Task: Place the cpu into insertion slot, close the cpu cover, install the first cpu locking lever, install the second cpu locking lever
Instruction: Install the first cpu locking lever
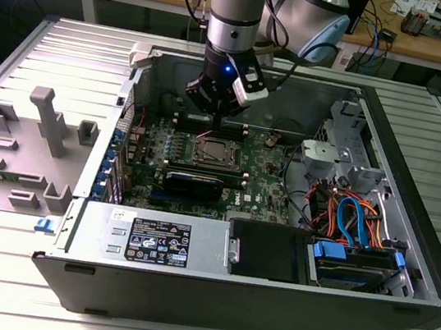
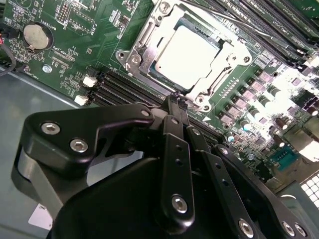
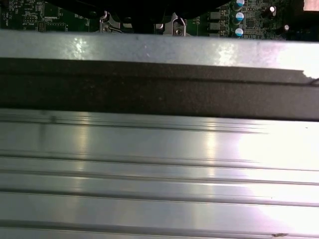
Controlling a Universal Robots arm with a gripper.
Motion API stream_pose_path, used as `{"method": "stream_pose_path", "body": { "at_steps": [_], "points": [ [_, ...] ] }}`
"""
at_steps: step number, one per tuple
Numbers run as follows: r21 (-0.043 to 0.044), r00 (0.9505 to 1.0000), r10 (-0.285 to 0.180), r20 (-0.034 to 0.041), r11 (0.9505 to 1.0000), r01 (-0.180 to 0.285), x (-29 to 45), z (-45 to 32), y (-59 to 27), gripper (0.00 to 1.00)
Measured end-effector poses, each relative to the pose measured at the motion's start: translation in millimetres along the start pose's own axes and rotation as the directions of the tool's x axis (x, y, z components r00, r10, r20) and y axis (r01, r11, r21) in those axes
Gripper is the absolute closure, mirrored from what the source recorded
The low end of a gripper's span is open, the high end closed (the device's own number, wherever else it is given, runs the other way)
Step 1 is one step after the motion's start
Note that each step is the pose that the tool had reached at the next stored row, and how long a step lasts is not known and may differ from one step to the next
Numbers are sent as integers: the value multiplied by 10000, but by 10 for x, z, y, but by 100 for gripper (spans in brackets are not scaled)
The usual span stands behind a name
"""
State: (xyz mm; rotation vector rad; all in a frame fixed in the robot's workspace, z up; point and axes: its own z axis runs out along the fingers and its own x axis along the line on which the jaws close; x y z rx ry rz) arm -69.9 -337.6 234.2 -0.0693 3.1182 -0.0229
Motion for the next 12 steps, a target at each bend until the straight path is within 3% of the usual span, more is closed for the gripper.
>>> {"method": "stream_pose_path", "body": {
  "at_steps": [2,5,6,12],
  "points": [
    [-10,10000,0,1,10000,0,1,1,1,89],
    [-214,10000,6,10,9998,-5,1,1,1,89],
    [-239,10000,7,11,9997,-6,1,1,2,89],
    [-241,10000,6,11,9997,-5,0,20,3,89]
  ]
}}
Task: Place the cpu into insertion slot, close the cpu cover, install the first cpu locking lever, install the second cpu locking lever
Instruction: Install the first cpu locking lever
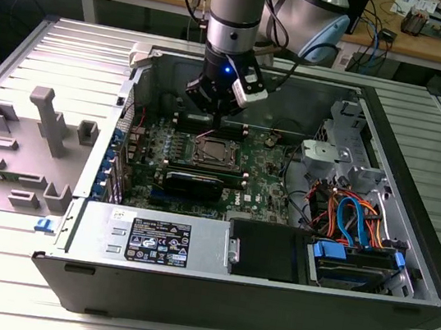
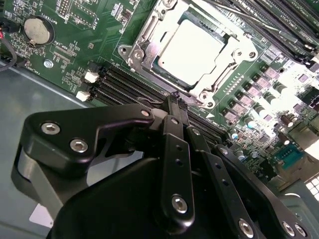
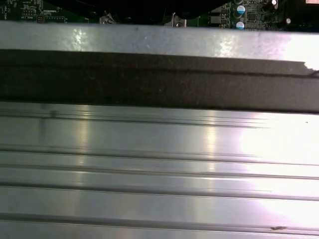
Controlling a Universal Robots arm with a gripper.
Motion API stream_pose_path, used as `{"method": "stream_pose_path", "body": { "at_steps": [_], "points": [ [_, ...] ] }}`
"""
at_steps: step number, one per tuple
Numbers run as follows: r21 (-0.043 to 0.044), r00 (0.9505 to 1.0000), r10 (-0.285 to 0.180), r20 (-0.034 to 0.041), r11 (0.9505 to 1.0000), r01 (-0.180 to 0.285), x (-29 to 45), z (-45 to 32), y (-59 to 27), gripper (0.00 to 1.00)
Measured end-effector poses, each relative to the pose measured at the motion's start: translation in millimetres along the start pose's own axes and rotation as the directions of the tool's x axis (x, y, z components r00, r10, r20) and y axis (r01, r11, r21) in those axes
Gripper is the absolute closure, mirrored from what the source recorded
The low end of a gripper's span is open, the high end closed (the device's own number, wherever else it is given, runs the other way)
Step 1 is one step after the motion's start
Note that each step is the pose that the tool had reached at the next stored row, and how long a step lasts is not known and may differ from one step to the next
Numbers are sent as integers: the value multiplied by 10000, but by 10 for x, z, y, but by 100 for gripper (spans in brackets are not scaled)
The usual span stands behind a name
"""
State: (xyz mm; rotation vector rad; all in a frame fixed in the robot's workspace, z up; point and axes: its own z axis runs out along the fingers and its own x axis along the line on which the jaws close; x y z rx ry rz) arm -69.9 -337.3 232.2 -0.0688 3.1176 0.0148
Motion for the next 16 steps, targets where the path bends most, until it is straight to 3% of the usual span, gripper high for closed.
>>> {"method": "stream_pose_path", "body": {
  "at_steps": [16],
  "points": [
    [0,10000,0,-1,10000,0,-106,70,0,89]
  ]
}}
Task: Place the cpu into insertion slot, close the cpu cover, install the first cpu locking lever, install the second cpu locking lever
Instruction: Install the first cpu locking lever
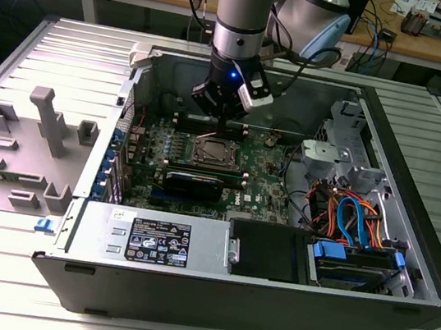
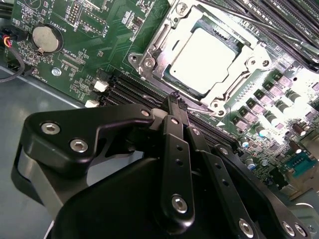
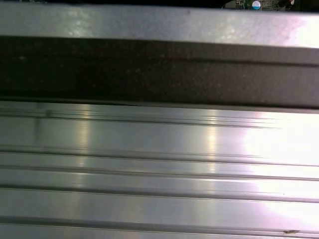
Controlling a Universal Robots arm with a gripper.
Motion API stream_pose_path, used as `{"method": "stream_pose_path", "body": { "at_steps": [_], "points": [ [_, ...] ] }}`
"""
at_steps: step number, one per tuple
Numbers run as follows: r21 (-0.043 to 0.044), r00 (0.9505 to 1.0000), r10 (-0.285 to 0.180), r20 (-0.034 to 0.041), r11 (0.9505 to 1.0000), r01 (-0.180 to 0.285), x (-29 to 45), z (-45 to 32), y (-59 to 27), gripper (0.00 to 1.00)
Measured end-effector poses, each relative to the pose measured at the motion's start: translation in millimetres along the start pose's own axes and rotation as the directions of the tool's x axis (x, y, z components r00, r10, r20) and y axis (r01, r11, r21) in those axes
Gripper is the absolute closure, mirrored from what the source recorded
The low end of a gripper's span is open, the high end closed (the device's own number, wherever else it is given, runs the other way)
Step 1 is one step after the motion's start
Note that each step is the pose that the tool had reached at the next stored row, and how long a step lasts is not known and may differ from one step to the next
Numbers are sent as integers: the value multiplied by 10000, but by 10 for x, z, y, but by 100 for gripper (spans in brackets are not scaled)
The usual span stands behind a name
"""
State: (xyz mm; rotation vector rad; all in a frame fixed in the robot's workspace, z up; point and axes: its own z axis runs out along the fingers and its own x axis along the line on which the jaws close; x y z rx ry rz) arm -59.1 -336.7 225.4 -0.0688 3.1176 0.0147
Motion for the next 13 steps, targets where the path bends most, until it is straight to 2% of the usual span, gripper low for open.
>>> {"method": "stream_pose_path", "body": {
  "at_steps": [10,13],
  "points": [
    [0,10000,-2,0,10000,2,-4,3,0,89],
    [0,10000,0,0,10000,0,-125,56,-6,89]
  ]
}}
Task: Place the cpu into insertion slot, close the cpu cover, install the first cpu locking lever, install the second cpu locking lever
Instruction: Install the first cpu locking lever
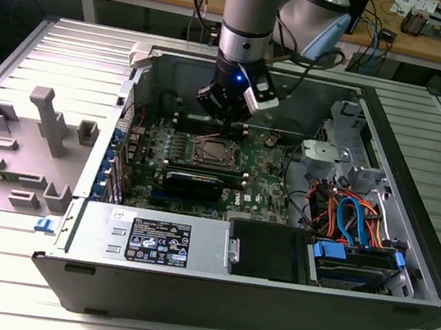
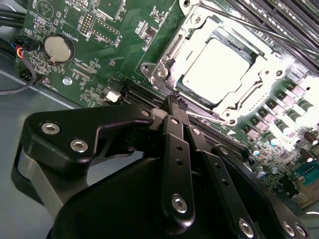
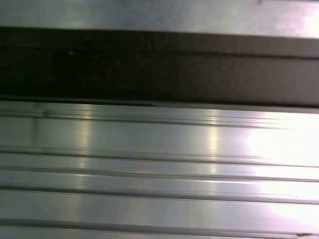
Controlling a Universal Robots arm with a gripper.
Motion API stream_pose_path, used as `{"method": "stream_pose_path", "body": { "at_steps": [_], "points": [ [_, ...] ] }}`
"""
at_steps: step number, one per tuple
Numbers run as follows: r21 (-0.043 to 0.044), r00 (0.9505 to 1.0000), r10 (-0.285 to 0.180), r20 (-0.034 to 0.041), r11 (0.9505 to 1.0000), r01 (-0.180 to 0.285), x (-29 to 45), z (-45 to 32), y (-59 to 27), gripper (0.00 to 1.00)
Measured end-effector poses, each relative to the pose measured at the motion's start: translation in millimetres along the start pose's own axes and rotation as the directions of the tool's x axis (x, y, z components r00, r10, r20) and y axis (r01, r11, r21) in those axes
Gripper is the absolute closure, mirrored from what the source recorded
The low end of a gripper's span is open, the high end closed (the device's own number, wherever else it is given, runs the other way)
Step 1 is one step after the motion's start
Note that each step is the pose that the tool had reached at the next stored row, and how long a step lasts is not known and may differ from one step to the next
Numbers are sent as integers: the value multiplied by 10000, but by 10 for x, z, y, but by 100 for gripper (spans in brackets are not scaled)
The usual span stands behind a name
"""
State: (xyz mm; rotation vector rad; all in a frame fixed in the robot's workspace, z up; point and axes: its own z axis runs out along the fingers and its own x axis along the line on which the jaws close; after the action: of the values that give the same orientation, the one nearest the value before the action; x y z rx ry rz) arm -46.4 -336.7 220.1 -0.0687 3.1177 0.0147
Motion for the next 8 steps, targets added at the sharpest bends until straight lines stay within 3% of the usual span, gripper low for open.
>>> {"method": "stream_pose_path", "body": {
  "at_steps": [8],
  "points": [
    [1,10000,0,0,10000,0,-15,43,-1,89]
  ]
}}
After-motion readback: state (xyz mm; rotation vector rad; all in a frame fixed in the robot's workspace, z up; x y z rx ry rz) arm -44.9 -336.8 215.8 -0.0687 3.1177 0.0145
